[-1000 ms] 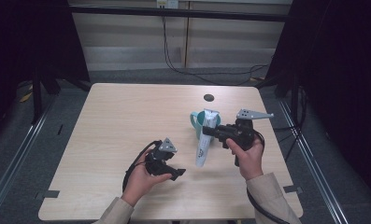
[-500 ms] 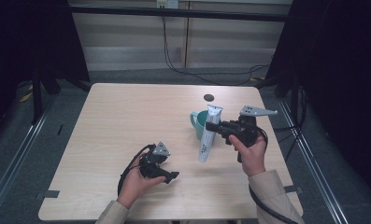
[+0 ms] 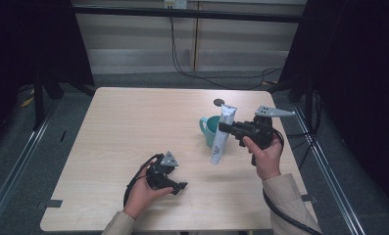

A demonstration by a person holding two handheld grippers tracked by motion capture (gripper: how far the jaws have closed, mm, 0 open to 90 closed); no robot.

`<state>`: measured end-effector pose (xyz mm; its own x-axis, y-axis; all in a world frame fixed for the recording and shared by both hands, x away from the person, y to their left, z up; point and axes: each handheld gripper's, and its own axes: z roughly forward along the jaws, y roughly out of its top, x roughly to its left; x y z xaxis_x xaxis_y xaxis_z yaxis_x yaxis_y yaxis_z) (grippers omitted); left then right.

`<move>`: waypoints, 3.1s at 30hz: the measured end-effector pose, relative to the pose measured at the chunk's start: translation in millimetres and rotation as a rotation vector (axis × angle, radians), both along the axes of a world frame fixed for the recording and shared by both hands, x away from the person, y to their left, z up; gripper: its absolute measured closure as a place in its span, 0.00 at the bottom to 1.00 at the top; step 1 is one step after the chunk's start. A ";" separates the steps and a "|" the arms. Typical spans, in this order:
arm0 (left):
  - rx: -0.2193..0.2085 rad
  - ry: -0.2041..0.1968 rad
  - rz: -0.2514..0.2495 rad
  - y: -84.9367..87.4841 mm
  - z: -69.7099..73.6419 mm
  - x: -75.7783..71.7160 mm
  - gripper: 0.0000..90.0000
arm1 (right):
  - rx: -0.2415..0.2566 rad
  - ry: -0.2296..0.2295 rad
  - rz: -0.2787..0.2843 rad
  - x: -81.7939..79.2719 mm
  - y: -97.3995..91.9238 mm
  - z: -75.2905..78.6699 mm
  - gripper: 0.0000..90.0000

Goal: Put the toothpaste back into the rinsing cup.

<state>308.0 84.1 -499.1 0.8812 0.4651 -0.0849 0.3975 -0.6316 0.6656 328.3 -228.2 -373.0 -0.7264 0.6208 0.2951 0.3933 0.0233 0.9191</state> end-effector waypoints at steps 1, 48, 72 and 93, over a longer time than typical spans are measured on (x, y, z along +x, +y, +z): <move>0.004 -0.003 -0.001 0.6 0.1 0.2 0.20 | -0.001 -0.002 -0.004 0.5 -0.5 0.6 0.84; -0.045 -0.081 -0.044 6.3 -10.5 -4.8 0.10 | -0.023 -0.095 -0.043 31.2 -1.3 52.0 0.84; -0.049 -0.080 -0.043 6.1 -10.9 -4.9 0.10 | -0.042 -0.128 -0.080 53.4 -0.3 66.2 0.84; -0.041 -0.080 -0.049 6.3 -10.3 -4.5 0.09 | -0.054 -0.119 -0.127 72.2 -7.3 58.3 0.84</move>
<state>303.5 90.4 -509.4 0.9075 0.4188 -0.0314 0.3113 -0.6205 0.7197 400.5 -235.5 -314.7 -0.6690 0.7222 0.1755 0.2852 0.0315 0.9579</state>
